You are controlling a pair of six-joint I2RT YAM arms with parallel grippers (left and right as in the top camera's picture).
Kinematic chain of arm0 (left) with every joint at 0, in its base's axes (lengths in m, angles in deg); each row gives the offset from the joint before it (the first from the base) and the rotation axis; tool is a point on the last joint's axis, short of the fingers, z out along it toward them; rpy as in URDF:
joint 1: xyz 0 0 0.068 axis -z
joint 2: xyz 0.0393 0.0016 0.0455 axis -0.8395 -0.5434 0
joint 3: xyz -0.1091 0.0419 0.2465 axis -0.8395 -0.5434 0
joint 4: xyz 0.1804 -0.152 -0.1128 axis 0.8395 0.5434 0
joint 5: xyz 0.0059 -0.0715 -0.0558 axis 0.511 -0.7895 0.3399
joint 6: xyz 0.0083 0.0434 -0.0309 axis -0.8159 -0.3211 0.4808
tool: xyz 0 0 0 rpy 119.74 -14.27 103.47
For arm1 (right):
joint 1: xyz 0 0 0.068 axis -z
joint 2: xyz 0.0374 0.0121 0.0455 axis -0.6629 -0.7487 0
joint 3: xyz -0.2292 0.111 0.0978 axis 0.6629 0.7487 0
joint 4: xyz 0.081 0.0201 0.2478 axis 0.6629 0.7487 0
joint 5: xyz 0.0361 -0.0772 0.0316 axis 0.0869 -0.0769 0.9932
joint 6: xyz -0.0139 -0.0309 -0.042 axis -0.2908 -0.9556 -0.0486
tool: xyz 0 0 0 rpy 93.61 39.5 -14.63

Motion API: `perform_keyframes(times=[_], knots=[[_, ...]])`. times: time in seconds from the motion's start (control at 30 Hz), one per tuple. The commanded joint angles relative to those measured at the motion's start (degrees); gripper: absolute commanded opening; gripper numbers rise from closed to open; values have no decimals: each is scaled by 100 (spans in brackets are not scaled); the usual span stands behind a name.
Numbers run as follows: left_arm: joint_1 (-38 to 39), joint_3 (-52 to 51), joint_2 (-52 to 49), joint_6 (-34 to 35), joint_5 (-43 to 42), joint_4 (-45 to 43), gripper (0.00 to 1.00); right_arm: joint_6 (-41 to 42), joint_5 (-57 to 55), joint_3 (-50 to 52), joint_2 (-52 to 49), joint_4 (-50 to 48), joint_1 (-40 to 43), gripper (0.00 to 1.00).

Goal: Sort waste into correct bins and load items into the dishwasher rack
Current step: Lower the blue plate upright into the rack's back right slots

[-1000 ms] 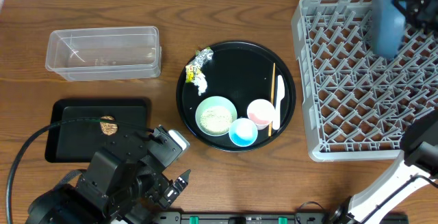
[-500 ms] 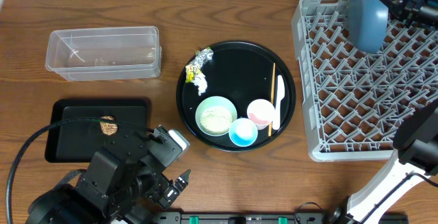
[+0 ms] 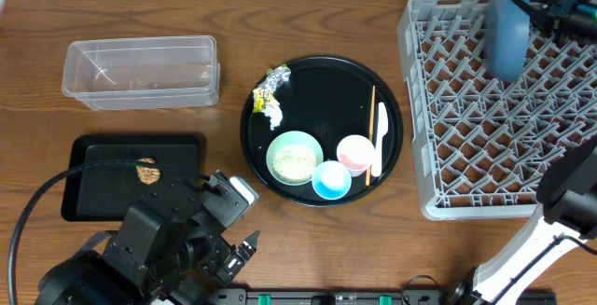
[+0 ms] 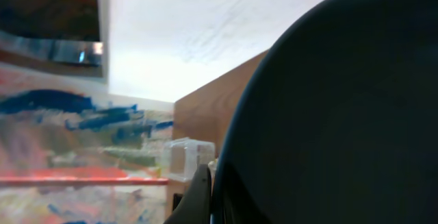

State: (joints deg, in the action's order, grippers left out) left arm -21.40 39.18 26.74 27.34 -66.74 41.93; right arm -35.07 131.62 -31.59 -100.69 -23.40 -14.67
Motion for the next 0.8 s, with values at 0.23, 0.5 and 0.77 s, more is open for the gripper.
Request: perform_keyframes(times=[0.23, 0.5, 0.77], knots=[[-24, -28, 0, 33, 28, -2, 98, -136, -190, 2, -61, 66, 262, 3], [-24, -28, 0, 33, 28, -2, 98, -131, -192, 2, -61, 22, 299, 23], [-24, -28, 0, 33, 28, -2, 98, -260, -1353, -286, -39, 551, 601, 31]])
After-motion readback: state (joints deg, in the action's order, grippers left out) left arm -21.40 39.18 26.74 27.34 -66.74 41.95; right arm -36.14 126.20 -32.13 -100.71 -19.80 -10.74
